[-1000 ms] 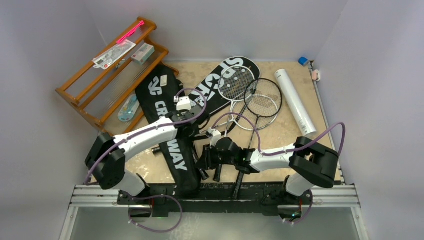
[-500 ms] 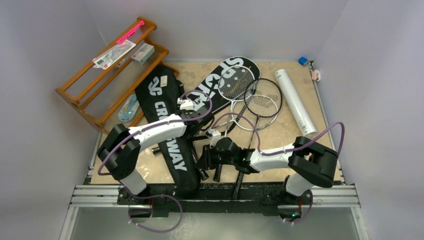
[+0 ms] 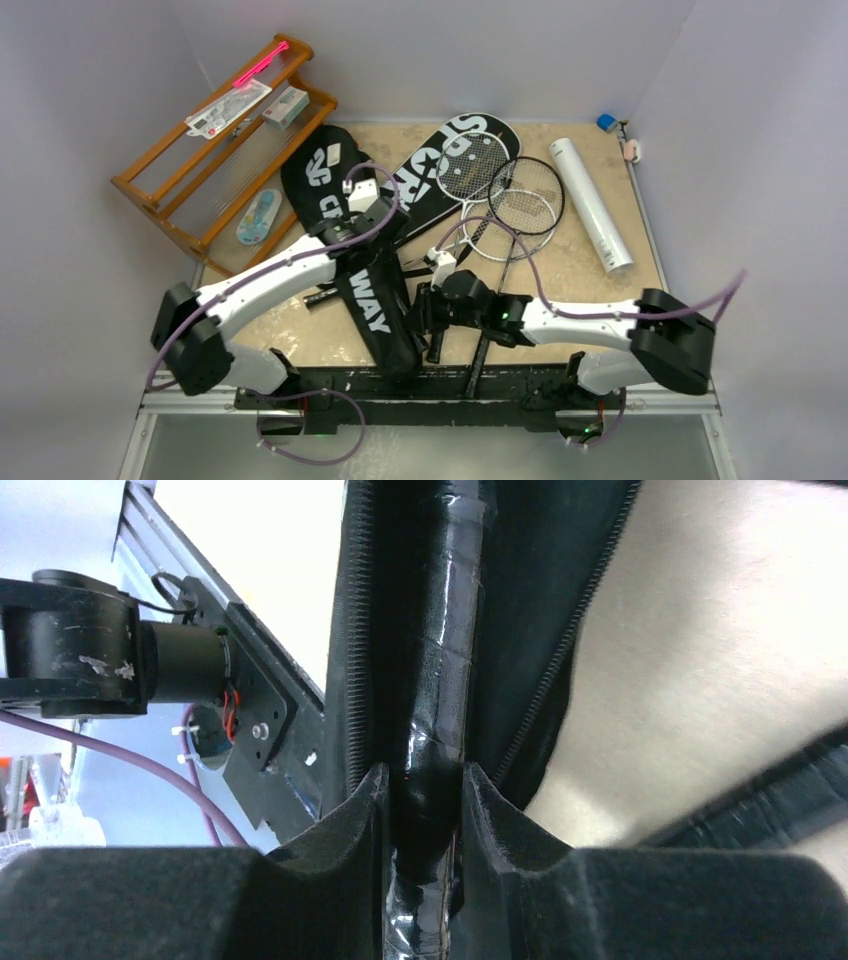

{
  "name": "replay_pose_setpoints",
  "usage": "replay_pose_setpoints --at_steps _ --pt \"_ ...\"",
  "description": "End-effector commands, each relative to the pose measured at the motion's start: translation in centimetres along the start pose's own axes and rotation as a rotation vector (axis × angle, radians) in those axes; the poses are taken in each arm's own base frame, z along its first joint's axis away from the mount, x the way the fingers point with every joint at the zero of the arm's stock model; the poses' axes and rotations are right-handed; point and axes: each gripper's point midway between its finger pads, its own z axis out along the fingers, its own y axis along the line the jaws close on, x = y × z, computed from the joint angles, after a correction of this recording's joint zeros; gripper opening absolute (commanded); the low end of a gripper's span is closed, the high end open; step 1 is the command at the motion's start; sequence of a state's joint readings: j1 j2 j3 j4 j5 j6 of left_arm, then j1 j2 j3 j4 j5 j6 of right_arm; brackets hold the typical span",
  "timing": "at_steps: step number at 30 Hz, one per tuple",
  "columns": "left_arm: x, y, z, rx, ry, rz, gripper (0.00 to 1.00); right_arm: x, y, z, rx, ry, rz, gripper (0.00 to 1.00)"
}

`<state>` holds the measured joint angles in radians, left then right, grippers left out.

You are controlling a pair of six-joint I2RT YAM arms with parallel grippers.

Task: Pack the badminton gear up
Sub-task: Place the racket in the racket bag.

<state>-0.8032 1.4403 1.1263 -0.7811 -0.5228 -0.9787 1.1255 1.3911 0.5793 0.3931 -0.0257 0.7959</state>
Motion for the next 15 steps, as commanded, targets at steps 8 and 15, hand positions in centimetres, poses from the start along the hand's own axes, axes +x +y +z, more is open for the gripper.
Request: replay_pose_setpoints --at_steps 8,15 --pt "-2.8 -10.6 -10.2 0.772 -0.004 -0.054 0.00 -7.1 1.6 -7.3 0.067 -0.247 -0.202 0.05" --pt "1.6 -12.6 -11.3 1.061 0.087 -0.010 0.00 -8.5 0.4 -8.0 0.170 -0.290 -0.204 0.04"
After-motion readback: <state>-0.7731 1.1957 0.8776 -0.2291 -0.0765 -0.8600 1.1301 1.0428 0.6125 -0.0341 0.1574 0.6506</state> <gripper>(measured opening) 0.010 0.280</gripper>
